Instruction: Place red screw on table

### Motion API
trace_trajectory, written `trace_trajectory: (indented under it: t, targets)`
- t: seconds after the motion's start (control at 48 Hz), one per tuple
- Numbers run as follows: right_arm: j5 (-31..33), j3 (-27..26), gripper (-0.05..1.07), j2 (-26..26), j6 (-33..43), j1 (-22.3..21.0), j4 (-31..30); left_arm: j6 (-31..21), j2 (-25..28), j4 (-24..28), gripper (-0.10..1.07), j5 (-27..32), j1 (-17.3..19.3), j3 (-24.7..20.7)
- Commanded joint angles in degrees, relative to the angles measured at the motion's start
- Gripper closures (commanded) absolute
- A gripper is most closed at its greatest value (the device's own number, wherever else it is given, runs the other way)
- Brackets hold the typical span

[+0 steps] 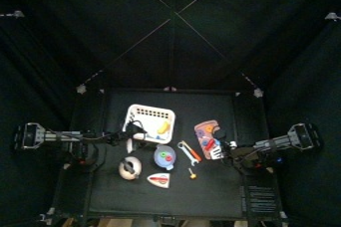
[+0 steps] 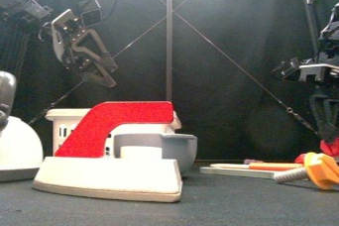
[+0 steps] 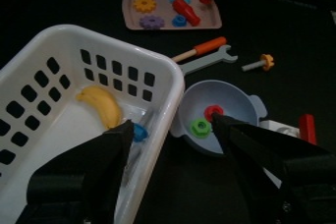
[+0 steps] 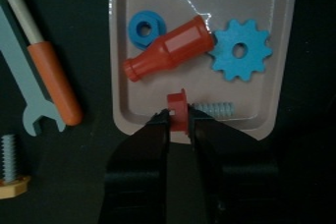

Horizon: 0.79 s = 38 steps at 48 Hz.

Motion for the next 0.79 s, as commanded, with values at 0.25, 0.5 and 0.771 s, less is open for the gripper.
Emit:
trace_trajectory:
  t: [0.25, 0.5, 0.771]
  targets:
    - [-15.73, -5.27, 0.50, 2.90, 0.53, 2.99, 8.70, -0.09, -0.26, 0.00, 0.00, -0.18, 0.18, -0.62]
    - [-19.07, -7.47, 0.50, 9.84, 0.09, 5.71, 16.44, -0.09, -0.26, -0.26, 0.00, -0.18, 0.18, -0.53]
    - [-18.98, -10.20, 0.49, 12.83, -0.09, 5.98, 17.31, 0.00, -0.26, -0.26, 0.00, -0.18, 0.18, -0.62]
